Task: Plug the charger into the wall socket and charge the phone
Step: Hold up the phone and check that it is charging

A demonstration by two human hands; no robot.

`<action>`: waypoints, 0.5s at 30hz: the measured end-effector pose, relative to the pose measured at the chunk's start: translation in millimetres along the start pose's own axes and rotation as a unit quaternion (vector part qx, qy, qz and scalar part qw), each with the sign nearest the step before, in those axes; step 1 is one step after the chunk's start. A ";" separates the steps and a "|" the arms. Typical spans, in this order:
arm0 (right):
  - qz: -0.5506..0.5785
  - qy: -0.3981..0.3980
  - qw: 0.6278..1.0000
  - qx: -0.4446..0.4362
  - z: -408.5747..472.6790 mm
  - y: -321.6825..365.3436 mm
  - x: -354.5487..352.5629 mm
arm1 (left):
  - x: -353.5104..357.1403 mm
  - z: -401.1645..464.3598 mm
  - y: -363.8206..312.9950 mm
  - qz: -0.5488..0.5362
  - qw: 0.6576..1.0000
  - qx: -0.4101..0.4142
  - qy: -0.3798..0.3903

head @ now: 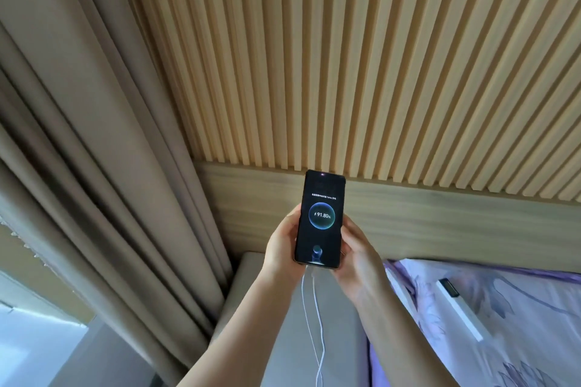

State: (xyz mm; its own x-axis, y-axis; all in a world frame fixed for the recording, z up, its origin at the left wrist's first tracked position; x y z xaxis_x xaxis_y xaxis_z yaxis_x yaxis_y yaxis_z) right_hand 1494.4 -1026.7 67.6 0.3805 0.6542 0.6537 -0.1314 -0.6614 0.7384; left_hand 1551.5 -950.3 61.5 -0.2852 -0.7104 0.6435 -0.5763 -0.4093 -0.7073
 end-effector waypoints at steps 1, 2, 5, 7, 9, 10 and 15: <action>-0.015 0.002 1.000 0.011 1.3 -8.8 -5.4 | -10.8 1.1 6.1 0.007 1.000 -0.005 -0.008; -0.027 -0.002 0.999 0.023 2.6 -17.7 -11.0 | -22.2 2.4 12.6 0.017 1.000 -0.013 -0.014; -0.052 -0.010 0.997 0.058 6.5 -45.2 -25.7 | -60.4 4.9 32.4 0.062 0.996 -0.041 -0.048; -0.070 -0.015 0.994 0.088 9.9 -66.2 -32.7 | -88.6 6.1 43.4 0.089 0.991 -0.053 -0.083; -0.086 -0.025 0.988 0.126 14.8 -91.2 -40.6 | -119.2 7.4 52.1 0.110 0.984 -0.055 -0.126; -0.091 -0.036 0.985 0.144 18.0 -104.3 -46.1 | -133.5 7.9 55.8 0.119 0.981 -0.055 -0.145; -0.117 -0.094 0.964 0.218 36.7 -167.8 -74.5 | -189.3 17.0 77.2 0.126 0.966 -0.107 -0.198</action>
State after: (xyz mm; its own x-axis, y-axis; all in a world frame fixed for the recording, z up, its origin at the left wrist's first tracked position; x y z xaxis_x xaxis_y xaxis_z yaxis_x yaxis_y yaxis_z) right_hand 1521.7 -977.9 -111.1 0.5177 0.7530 0.4063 0.3604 -0.6226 0.6946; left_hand 1574.1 -857.1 -119.9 -0.1457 -0.9531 0.2654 -0.6844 -0.0966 -0.7227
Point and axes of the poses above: each hand's wrist, its own z-axis towards the middle knuckle, its own x-axis out of the palm, y = z × x, the point moved 8 cm from there along z, towards the middle knuckle, and after that the axes turned 2 degrees about z, right-handed, at the moved point
